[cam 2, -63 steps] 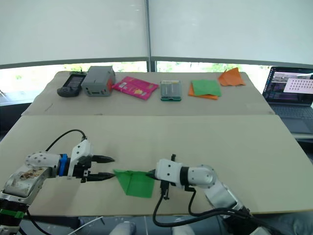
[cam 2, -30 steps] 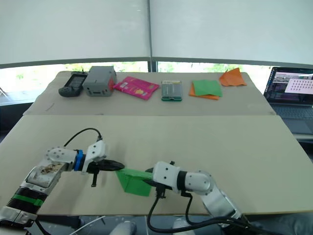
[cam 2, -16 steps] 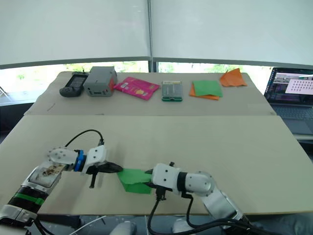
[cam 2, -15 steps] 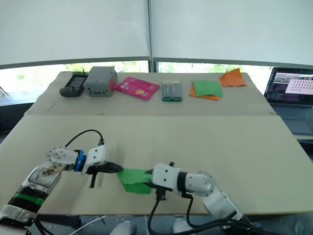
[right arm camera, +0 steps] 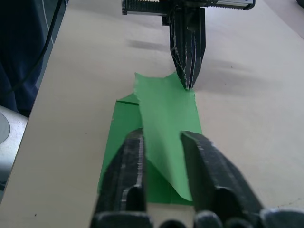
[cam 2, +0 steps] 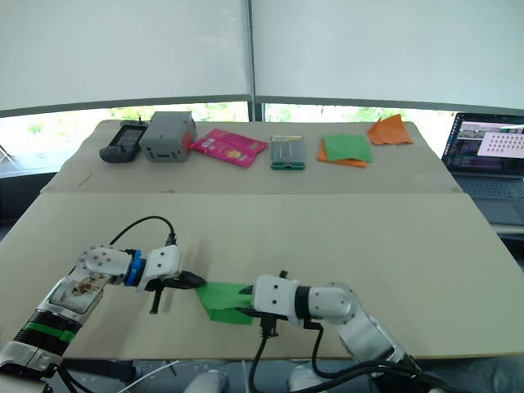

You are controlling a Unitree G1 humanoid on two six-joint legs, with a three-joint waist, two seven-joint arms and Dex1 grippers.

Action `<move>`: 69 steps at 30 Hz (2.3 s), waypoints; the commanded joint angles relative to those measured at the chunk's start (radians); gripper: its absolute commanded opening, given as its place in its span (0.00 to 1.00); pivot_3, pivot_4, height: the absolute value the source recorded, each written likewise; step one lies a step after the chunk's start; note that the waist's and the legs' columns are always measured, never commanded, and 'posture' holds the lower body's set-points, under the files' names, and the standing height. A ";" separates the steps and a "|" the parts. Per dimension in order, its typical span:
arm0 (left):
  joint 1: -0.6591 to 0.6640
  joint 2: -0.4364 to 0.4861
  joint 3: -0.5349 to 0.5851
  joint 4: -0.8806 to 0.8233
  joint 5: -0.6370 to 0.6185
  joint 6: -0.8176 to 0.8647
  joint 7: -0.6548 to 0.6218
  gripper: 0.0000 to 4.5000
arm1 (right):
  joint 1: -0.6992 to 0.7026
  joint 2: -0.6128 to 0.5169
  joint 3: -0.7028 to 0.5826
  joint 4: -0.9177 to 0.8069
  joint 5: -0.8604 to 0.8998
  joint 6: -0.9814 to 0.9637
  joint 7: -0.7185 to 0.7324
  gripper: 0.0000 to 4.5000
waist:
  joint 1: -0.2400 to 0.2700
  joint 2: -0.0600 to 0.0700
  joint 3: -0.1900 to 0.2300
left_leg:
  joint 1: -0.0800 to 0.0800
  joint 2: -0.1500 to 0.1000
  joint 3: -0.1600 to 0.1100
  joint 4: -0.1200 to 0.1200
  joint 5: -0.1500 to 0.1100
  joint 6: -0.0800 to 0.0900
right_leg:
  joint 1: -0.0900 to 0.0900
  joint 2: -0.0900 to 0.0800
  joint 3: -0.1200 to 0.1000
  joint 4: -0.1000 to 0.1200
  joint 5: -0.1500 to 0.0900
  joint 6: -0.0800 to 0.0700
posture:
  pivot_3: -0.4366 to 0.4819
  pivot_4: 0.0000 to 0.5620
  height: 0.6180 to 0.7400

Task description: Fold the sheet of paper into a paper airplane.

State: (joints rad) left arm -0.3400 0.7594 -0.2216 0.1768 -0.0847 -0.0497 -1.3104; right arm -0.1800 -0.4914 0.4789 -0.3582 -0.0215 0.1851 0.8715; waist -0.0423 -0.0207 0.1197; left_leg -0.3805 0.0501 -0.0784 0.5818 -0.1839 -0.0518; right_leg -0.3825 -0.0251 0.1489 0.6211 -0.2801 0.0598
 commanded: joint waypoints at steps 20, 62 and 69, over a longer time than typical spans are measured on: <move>-0.001 0.013 -0.018 0.043 0.043 -0.048 0.007 0.00 | -0.080 0.097 -0.087 0.043 0.187 0.394 -0.023 0.00 | -0.002 0.001 -0.003 | 0.002 0.000 0.000 0.000 0.000 0.000 | 0.000 0.000 0.000 0.005 -0.001 -0.001 | 0.48 0.27 1.00; -0.087 0.023 0.087 -0.101 -0.253 0.389 -0.112 0.09 | -0.063 0.139 0.023 0.114 0.132 0.493 -0.148 0.00 | -0.027 -0.001 -0.006 | 0.006 0.001 -0.001 -0.003 0.000 0.000 | -0.003 0.002 0.000 0.007 -0.005 -0.003 | 0.48 0.27 1.00; -0.047 0.007 0.045 -0.143 -0.217 0.349 -0.098 0.01 | -0.069 0.131 0.022 0.103 0.135 0.506 -0.152 0.00 | -0.028 -0.001 -0.006 | 0.006 0.001 -0.001 -0.004 0.000 0.000 | -0.002 0.002 0.000 0.007 -0.005 -0.003 | 0.48 0.27 1.00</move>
State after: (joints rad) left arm -0.3825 0.7584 -0.1821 0.0602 -0.3106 0.3237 -1.4103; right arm -0.2570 -0.3471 0.4798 -0.2710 0.1297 0.6616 0.7245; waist -0.0705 -0.0221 0.1137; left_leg -0.3744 0.0508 -0.0791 0.5782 -0.1840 -0.0519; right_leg -0.3849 -0.0234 0.1491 0.6281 -0.2852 0.0573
